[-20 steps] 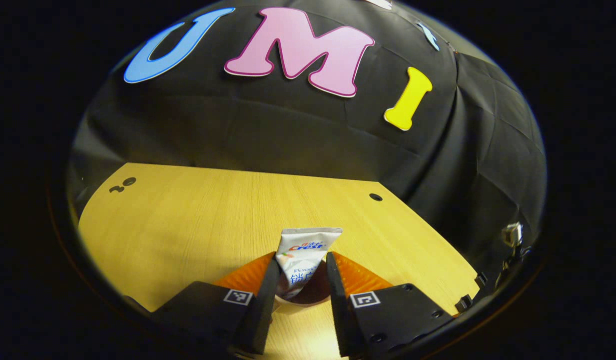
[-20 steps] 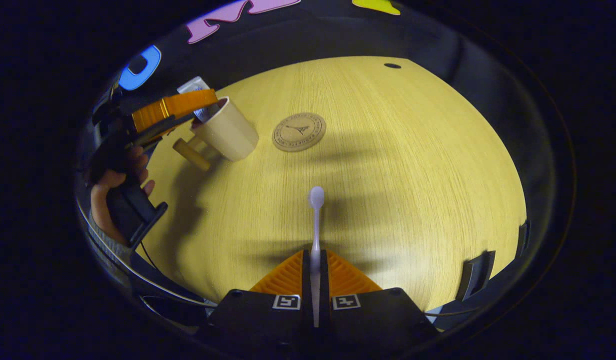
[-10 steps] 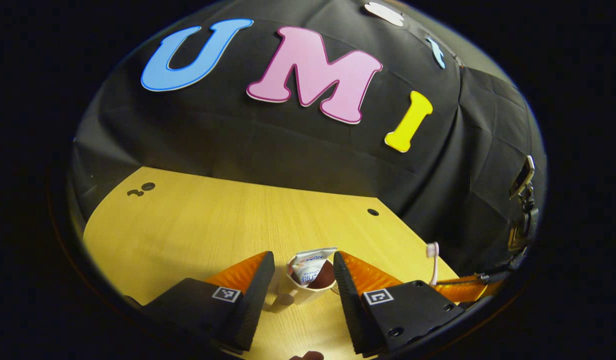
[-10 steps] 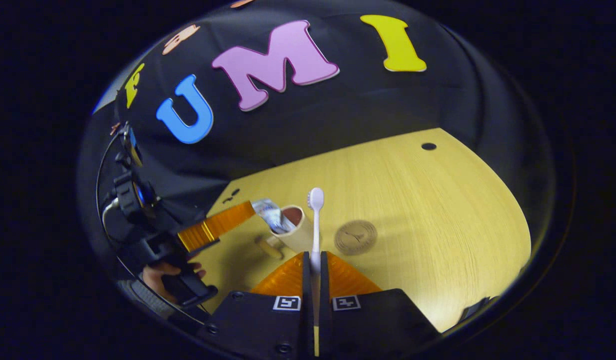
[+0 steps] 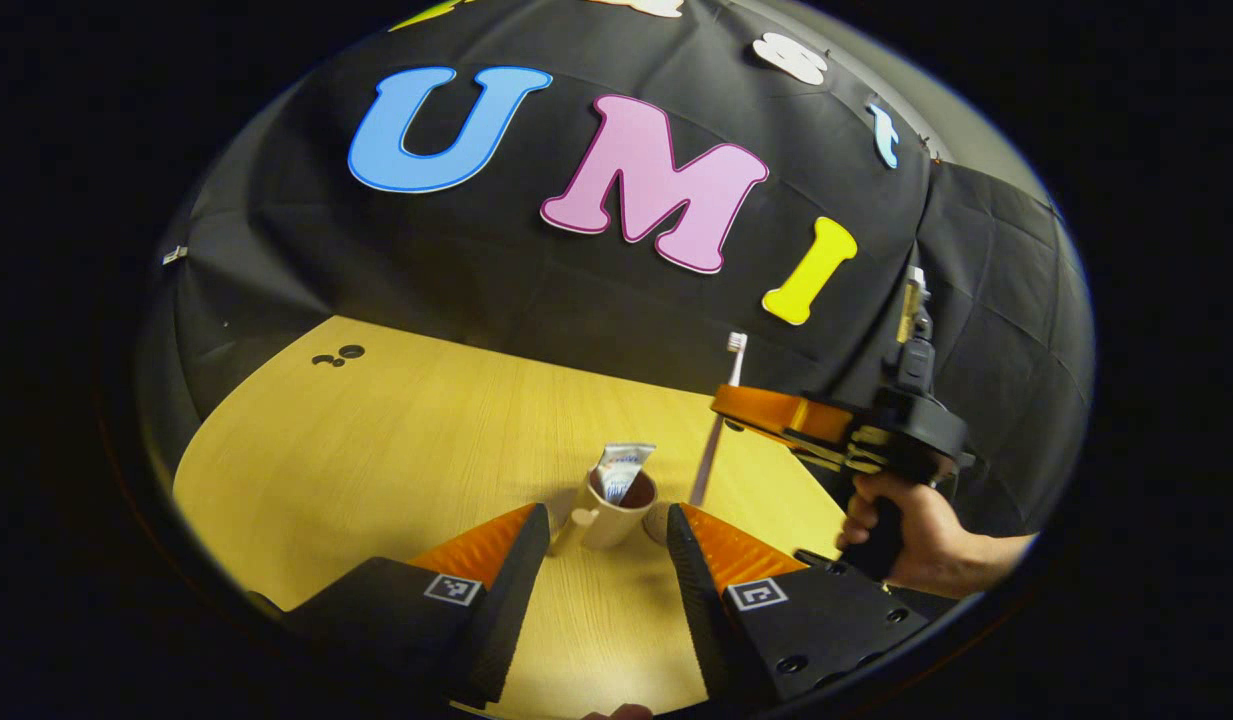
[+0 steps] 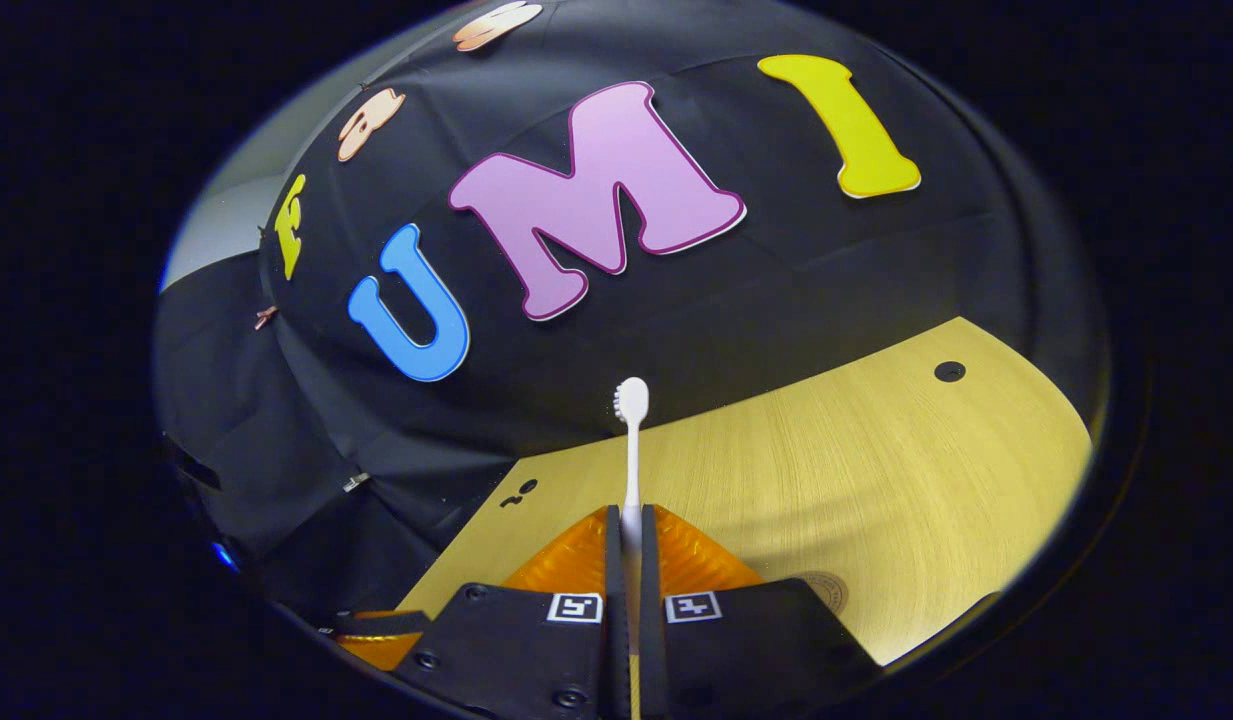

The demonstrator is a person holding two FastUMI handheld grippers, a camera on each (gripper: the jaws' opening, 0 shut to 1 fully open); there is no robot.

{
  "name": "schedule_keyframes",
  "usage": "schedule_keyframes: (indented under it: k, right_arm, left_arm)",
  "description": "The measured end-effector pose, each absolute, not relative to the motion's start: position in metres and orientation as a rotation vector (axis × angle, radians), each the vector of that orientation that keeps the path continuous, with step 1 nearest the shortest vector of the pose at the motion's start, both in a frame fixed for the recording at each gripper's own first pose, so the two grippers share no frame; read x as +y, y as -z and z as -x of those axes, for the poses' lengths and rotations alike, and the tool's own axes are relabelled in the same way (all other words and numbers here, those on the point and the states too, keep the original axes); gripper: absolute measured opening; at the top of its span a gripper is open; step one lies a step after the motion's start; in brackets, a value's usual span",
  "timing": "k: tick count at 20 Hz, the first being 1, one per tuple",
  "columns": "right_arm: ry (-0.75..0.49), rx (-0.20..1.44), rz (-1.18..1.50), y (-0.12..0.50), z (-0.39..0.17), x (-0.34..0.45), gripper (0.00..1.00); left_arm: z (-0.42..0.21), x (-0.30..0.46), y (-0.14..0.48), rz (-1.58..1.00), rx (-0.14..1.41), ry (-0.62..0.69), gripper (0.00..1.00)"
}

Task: Put the toothbrush and toothpaste on the desktop into the cup, then pick up the cup and place it on the coaster on the desktop.

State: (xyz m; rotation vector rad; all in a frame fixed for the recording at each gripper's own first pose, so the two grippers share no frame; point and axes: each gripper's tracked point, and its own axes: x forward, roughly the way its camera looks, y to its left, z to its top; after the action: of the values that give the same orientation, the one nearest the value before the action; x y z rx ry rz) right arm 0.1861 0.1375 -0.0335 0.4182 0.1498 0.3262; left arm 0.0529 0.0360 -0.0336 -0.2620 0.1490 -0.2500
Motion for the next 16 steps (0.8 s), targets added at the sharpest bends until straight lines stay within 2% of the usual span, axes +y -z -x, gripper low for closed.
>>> schedule_keyframes:
  k: [8,16]
  right_arm:
    - [-0.334,0.131,-0.367,0.075,-0.241,0.151,0.08]
    - [-0.352,0.159,-0.314,0.121,-0.241,0.161,0.1]
  left_arm:
    - [-0.015,0.038,0.07,0.272,0.224,0.206,0.75]
    - [-0.008,0.049,0.103,0.281,0.291,0.148,0.75]
